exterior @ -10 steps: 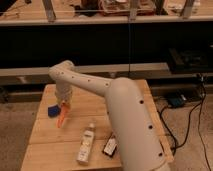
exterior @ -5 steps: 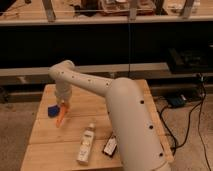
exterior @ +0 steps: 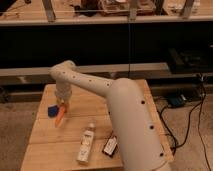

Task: Place the pepper on the white sponge

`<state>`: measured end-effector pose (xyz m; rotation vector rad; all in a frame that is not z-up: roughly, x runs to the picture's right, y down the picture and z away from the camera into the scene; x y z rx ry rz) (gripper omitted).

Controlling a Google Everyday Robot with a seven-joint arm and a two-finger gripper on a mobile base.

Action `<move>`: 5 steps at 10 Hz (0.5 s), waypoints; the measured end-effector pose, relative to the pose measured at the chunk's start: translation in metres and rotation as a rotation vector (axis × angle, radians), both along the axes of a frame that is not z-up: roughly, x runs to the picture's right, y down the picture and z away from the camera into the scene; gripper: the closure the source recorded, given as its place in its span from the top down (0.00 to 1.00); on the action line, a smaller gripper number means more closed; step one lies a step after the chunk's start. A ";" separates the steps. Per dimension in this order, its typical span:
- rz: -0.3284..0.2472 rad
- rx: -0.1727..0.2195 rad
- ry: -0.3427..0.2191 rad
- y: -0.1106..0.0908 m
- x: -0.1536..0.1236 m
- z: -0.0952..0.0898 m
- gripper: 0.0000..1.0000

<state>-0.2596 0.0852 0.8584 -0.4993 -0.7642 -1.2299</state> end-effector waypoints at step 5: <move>0.032 -0.011 -0.010 -0.004 -0.003 0.003 0.02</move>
